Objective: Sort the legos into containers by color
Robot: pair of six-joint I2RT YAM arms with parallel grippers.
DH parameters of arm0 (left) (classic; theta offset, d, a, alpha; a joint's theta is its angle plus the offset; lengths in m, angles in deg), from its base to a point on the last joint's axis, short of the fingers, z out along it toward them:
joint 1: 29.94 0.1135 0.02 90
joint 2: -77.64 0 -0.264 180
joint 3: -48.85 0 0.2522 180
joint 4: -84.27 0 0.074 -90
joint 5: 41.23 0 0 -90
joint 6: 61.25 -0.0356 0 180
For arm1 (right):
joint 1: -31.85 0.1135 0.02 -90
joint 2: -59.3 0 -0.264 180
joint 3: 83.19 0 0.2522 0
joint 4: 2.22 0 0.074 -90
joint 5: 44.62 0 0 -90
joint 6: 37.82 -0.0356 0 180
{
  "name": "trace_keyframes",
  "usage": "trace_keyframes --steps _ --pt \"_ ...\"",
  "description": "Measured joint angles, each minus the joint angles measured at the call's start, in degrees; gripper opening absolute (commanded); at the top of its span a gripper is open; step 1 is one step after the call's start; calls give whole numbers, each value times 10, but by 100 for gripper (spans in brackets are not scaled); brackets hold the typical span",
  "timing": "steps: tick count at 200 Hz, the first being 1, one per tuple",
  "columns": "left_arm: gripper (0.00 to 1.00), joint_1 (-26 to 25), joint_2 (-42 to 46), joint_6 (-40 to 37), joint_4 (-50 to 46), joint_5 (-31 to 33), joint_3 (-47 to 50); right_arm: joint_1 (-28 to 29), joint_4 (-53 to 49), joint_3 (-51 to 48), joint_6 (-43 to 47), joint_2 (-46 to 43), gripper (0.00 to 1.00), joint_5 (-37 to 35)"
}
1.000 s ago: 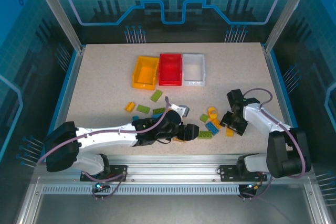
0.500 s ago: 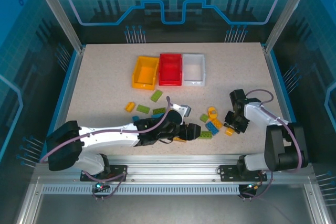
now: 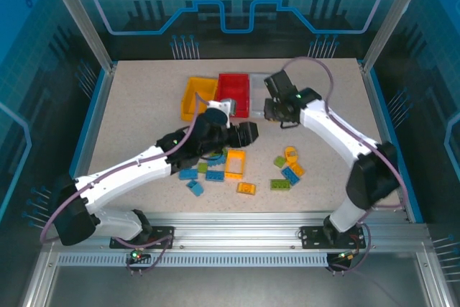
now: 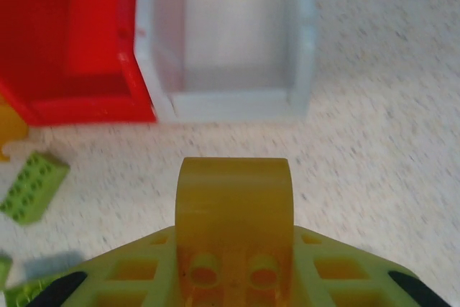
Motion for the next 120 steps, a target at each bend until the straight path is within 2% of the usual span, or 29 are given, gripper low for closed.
trace_keyframes --steps 31,52,100,120 --pt "70 46 1 -3 -33 0 -8 -23 -15 159 5 166 35 14" --pt "68 65 1 -3 -59 -1 -8 -35 -30 221 9 243 37 18" --pt "65 100 1 2 -117 -14 -8 -52 -68 279 9 319 39 32" --pt "65 109 1 1 -136 -16 -8 -58 -76 302 12 332 47 36"
